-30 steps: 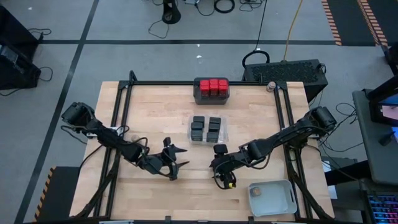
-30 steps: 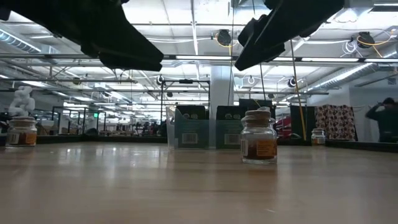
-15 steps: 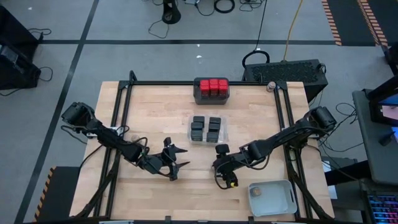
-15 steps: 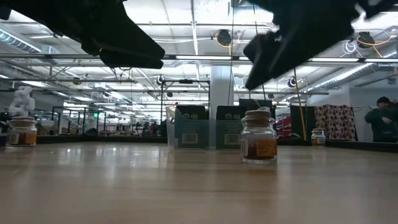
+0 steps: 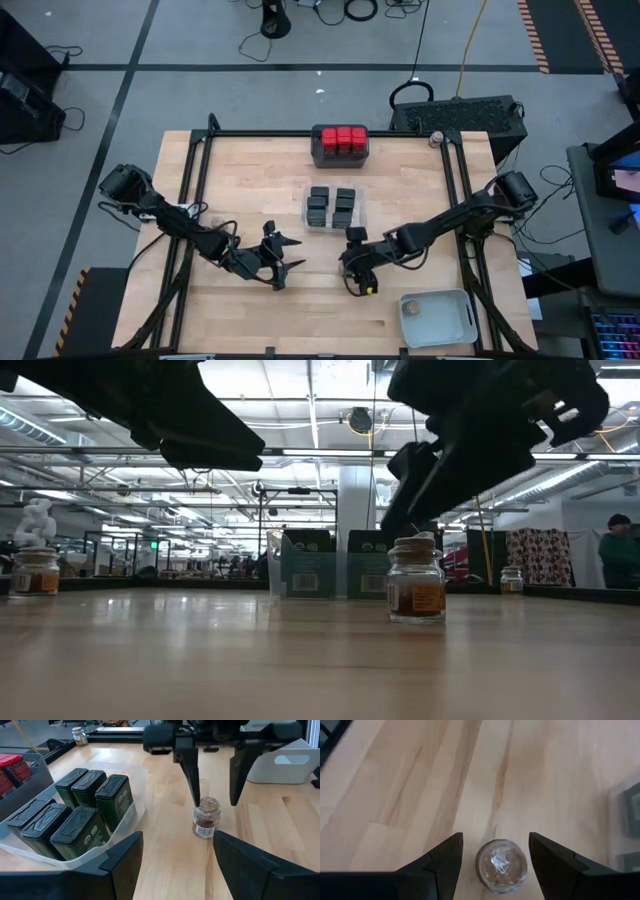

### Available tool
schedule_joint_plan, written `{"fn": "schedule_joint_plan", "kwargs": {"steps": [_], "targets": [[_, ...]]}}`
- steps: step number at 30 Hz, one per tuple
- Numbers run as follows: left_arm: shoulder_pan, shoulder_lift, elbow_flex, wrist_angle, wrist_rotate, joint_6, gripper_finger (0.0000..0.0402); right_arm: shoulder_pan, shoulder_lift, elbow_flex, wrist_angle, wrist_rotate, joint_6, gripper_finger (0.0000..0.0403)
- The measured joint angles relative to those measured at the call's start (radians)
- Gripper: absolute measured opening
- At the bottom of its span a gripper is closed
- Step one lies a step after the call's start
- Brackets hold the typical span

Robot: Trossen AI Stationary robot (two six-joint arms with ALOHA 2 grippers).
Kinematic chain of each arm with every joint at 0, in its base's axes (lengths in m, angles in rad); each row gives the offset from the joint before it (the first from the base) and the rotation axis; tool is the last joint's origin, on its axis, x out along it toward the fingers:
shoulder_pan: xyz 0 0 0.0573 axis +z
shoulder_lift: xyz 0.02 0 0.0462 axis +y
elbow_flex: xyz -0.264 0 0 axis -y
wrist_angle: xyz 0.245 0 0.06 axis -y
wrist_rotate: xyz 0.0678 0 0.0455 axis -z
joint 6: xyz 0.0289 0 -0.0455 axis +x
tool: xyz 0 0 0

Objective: Sort spices by type
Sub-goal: Put the brown seasoning into the white bin

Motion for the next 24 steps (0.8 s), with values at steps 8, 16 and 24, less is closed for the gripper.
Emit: {"fn": "schedule_joint_plan", "kwargs": {"steps": [8, 16, 24], "targets": [[0.0, 0.0, 0.0, -0.002, 0.0, 0.0, 0.0247, -0.007, 0.042, 0.0, 0.007, -0.014, 0.004, 0.021], [0.0, 0.0, 0.0, -0.002, 0.006, 0.0, 0.0247, -0.007, 0.075, 0.0, 0.003, -0.014, 0.007, 0.021], [0.0, 0.0, 0.0, -0.002, 0.007, 0.0, 0.0247, -0.007, 0.075, 0.0, 0.003, -0.014, 0.007, 0.0207]]}}
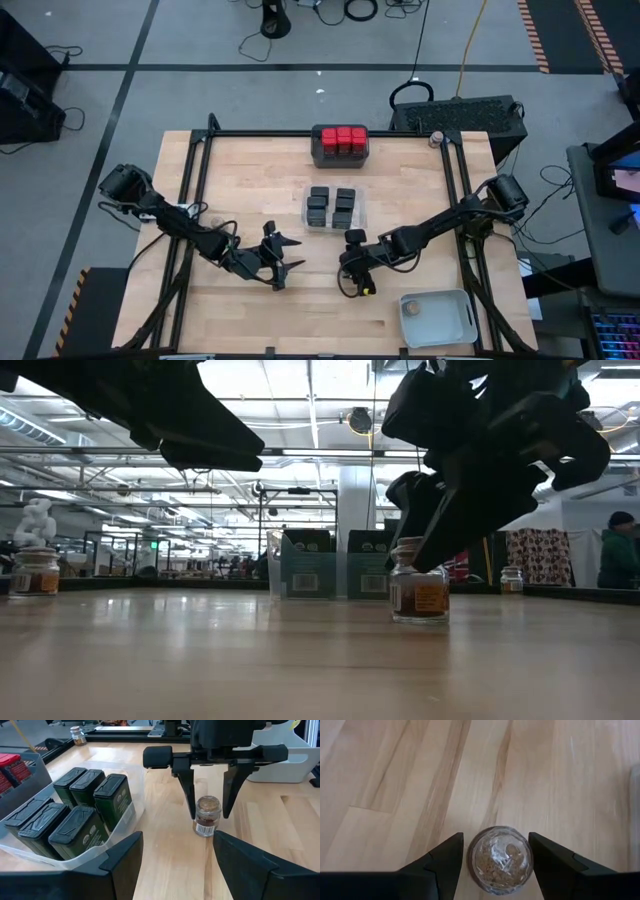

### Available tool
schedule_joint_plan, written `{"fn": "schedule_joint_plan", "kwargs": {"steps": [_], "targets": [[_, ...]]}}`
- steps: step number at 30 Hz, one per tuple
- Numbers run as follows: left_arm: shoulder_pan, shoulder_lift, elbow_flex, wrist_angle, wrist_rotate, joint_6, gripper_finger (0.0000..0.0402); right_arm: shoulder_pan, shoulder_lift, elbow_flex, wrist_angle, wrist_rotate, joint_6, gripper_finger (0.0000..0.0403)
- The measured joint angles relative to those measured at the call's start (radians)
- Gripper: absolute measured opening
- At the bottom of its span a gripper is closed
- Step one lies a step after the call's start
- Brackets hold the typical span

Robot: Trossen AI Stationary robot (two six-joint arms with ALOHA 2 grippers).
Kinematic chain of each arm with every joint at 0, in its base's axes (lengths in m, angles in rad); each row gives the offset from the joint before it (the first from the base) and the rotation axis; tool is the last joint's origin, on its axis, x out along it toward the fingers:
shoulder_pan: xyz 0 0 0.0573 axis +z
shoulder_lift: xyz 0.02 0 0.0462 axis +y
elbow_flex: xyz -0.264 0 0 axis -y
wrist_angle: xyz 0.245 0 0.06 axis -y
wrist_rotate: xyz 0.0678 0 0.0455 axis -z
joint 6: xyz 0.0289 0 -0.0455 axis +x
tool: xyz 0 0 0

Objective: Sort spices by type
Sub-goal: Put the brown seasoning into the white bin

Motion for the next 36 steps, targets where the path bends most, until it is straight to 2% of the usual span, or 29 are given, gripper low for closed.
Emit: {"fn": "schedule_joint_plan", "kwargs": {"steps": [8, 16, 21, 28, 36], "targets": [[0.0, 0.0, 0.0, 0.0, 0.001, 0.0, 0.0247, 0.0, 0.0, 0.001, -0.004, -0.002, 0.018, 0.0149], [0.0, 0.0, 0.0, 0.001, 0.001, 0.0, 0.0247, -0.004, -0.042, 0.06, -0.114, -0.059, 0.019, 0.015], [0.0, 0.0, 0.0, 0.001, 0.001, 0.0, 0.0247, 0.003, -0.109, 0.149, -0.262, -0.08, 0.011, 0.0154], [0.0, 0.0, 0.0, 0.004, 0.002, 0.0, 0.0247, 0.063, -0.273, 0.205, -0.349, -0.112, 0.04, 0.0154], [0.0, 0.0, 0.0, 0.019, 0.014, 0.002, 0.0247, 0.22, -0.45, 0.141, -0.481, -0.01, 0.262, 0.0152]]}}
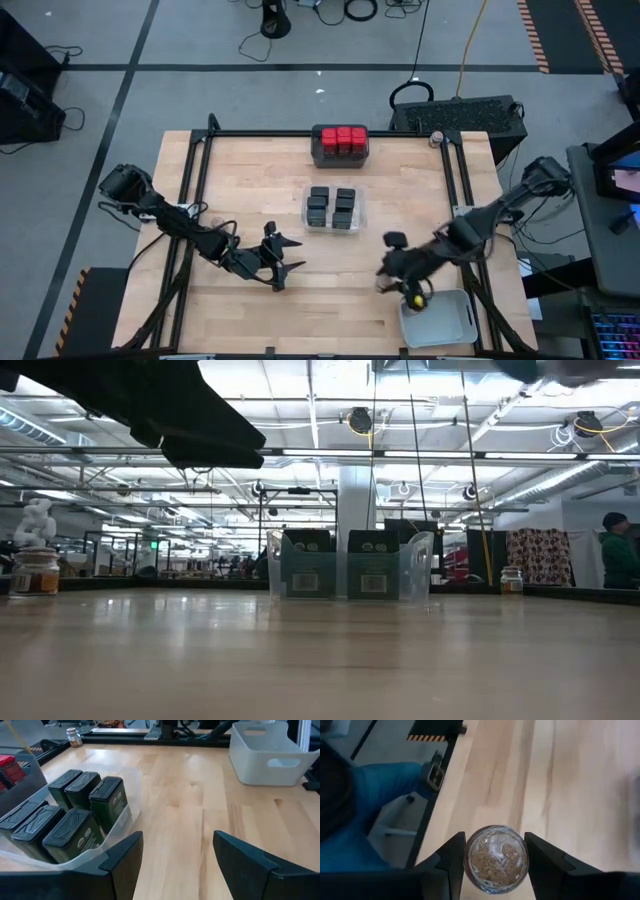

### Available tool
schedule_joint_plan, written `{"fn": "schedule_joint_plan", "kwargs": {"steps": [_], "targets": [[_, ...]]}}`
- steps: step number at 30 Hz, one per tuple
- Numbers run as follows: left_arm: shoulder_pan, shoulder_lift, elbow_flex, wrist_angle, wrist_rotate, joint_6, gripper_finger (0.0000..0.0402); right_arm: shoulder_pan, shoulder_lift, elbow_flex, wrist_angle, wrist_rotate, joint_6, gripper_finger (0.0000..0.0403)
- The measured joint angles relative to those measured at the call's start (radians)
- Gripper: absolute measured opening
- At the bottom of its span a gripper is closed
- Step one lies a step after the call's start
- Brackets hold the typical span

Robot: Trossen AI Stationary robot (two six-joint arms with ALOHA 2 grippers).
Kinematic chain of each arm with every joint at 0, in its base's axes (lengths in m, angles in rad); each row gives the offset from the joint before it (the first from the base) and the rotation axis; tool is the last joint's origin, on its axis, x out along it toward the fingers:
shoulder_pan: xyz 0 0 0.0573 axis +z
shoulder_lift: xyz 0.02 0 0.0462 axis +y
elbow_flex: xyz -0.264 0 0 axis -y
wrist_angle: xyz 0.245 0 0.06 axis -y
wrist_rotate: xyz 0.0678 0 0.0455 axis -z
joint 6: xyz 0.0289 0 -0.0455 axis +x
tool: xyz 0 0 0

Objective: Sort spices by type
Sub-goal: Put the brown seasoning into the white bin

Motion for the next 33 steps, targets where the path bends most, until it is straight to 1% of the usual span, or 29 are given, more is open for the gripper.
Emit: {"fn": "schedule_joint_plan", "kwargs": {"steps": [5, 11, 19, 23, 28, 33], "targets": [[0.0, 0.0, 0.0, 0.01, 0.001, 0.001, 0.0247, 0.148, -0.049, -0.057, -0.021, 0.098, 0.212, 0.0156], [0.014, 0.0, 0.0, 0.01, 0.004, -0.001, 0.0247, 0.317, -0.051, -0.061, -0.053, 0.221, 0.395, 0.0152], [0.069, 0.0, 0.0, 0.045, 0.007, 0.009, 0.0247, 0.526, -0.05, -0.061, -0.178, 0.365, 0.645, 0.0154], [0.102, 0.0, 0.0, 0.076, 0.048, 0.023, 0.0247, 0.628, -0.048, -0.061, -0.223, 0.441, 0.759, 0.0155], [0.121, 0.0, 0.0, 0.108, 0.079, 0.024, 0.0247, 0.72, -0.004, -0.06, -0.304, 0.508, 0.885, 0.0156], [0.124, 0.0, 0.0, 0.121, 0.08, 0.022, 0.0247, 0.754, 0.074, -0.06, -0.341, 0.533, 0.945, 0.0156]]}}
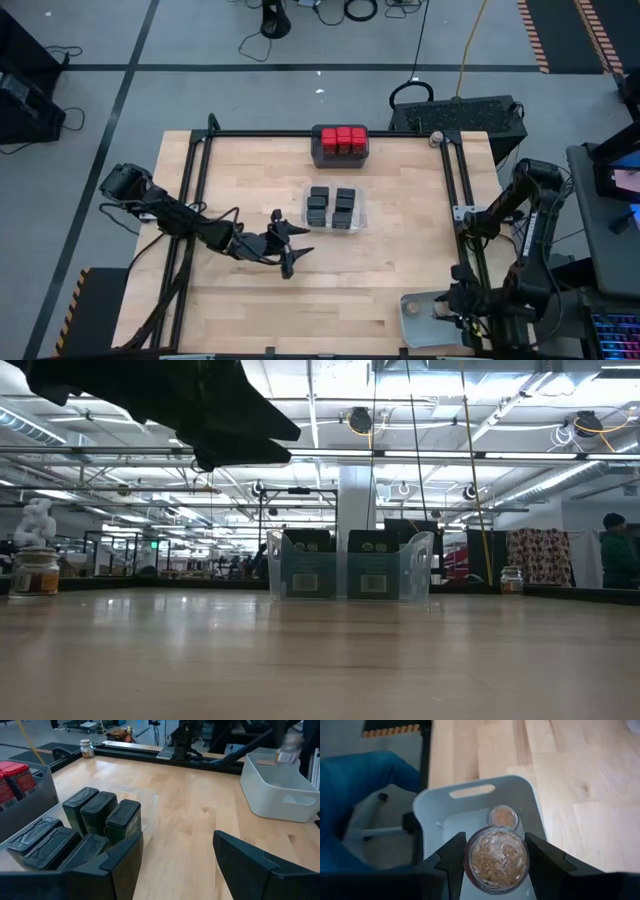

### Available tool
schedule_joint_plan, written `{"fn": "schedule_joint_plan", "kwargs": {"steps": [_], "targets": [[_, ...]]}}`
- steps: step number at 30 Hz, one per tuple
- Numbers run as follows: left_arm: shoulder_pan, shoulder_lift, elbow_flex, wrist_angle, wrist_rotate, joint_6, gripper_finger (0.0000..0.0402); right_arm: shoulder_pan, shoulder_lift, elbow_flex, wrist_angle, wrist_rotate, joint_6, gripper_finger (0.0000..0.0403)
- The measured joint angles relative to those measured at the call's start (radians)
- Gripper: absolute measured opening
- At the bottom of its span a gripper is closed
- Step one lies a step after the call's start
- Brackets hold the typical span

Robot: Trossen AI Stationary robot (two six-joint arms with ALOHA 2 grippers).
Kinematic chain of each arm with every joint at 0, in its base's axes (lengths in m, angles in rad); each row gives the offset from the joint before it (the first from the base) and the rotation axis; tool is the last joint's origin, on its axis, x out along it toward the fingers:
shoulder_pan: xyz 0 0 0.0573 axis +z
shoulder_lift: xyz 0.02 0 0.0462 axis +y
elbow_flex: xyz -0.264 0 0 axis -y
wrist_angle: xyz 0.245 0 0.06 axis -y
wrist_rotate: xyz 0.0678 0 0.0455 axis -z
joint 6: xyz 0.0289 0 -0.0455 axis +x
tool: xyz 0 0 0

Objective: Sort spices by type
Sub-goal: Put the brown seasoning into the white bin

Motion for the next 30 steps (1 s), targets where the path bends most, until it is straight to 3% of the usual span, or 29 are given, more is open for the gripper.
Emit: {"fn": "schedule_joint_plan", "kwargs": {"steps": [16, 30], "targets": [[0.0, 0.0, 0.0, 0.0, 0.005, 0.001, 0.0247, 0.02, 0.149, -0.014, -0.042, 0.057, 0.169, 0.0159], [0.0, 0.0, 0.0, -0.001, 0.014, 0.002, 0.0247, 0.0, 0.152, -0.181, 0.157, 0.043, 0.224, 0.0159]]}}
